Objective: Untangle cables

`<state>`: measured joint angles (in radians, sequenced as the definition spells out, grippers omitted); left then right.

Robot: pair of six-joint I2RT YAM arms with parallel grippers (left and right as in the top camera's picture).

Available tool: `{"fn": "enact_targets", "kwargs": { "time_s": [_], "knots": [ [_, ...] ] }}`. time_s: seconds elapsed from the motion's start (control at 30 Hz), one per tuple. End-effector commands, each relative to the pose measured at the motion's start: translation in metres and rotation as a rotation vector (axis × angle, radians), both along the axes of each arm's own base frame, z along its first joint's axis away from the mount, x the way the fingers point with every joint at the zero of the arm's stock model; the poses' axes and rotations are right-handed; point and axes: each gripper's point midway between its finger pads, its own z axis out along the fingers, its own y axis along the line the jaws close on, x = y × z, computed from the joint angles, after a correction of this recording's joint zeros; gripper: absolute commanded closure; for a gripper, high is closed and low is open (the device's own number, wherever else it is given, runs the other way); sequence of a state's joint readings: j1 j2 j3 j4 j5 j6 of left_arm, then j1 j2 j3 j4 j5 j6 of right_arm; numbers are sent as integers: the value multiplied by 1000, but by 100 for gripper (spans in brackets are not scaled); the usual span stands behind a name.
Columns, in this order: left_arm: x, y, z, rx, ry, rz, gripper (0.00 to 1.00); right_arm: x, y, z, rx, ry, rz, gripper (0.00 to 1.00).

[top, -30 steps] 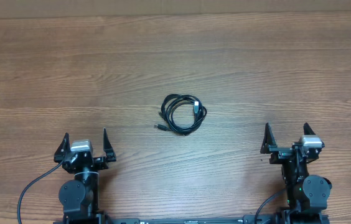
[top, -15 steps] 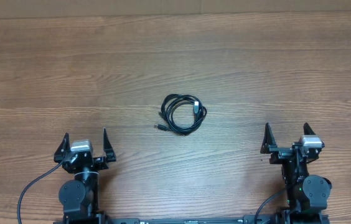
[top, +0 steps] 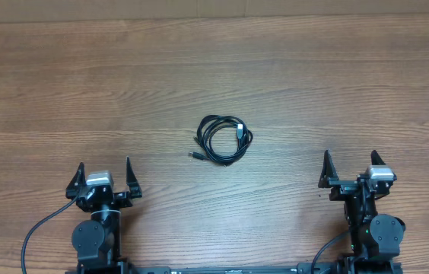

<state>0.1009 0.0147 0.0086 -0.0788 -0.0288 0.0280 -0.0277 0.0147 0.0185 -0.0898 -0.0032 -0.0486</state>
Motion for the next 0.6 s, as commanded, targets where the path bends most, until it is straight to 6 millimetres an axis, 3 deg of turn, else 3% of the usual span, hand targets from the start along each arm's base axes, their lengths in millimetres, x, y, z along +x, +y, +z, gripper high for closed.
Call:
{"fn": "enact_targets", "kwargs": {
  "time_s": [0.0,0.57],
  "knots": [
    [0,1,1,-13,-10,1,0,0,-1,-1,-2,-6,-2,0],
    [0,1,1,-13,-10,1,0,0,-1,-1,-2,-6,-2,0]
  ]
}}
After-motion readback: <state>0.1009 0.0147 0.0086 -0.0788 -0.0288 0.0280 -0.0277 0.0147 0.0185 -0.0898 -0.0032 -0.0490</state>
